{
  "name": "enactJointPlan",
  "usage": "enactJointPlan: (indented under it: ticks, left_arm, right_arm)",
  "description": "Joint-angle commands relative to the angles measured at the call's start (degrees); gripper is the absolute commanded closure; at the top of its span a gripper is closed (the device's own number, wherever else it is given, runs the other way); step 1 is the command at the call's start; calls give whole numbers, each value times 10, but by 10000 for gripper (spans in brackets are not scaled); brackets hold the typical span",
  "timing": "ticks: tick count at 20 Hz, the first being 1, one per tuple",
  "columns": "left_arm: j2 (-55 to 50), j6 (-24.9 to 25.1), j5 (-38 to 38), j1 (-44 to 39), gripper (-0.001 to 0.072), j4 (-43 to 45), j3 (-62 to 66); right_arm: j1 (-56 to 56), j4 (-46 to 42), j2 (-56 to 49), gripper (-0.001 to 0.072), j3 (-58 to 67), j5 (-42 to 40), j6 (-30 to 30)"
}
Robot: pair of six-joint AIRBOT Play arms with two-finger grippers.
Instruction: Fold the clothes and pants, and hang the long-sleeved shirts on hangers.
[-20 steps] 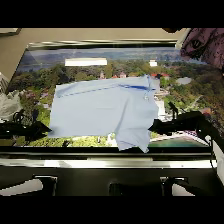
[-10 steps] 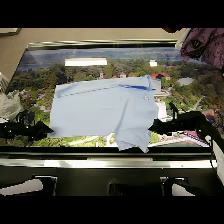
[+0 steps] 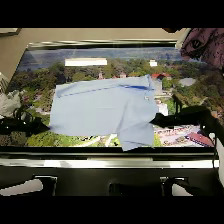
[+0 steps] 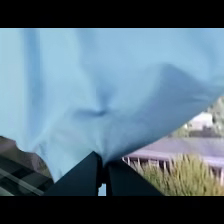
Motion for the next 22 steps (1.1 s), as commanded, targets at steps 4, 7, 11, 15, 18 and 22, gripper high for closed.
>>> enactJointPlan:
  ticks: [4,7,11,15,18,22]
  left_arm:
    - [78,-40,29,-78,693,-21,326]
    - [114,-86,31,-104,693,38,509]
    - [198,-174,28,-108,692,131,617]
    - [290,-247,-16,-108,692,217,616]
    - [328,-279,-48,-108,692,269,616]
    - [309,-274,-54,-108,692,266,586]
  right_arm:
    - [8,1,12,684,362,-40,27]
    - [7,-35,49,684,537,-50,59]
    - [7,-129,163,684,646,-58,110]
    - [7,-197,287,684,649,-65,180]
    - [7,-217,315,684,649,-75,239]
    - [7,-215,267,684,649,-102,280]
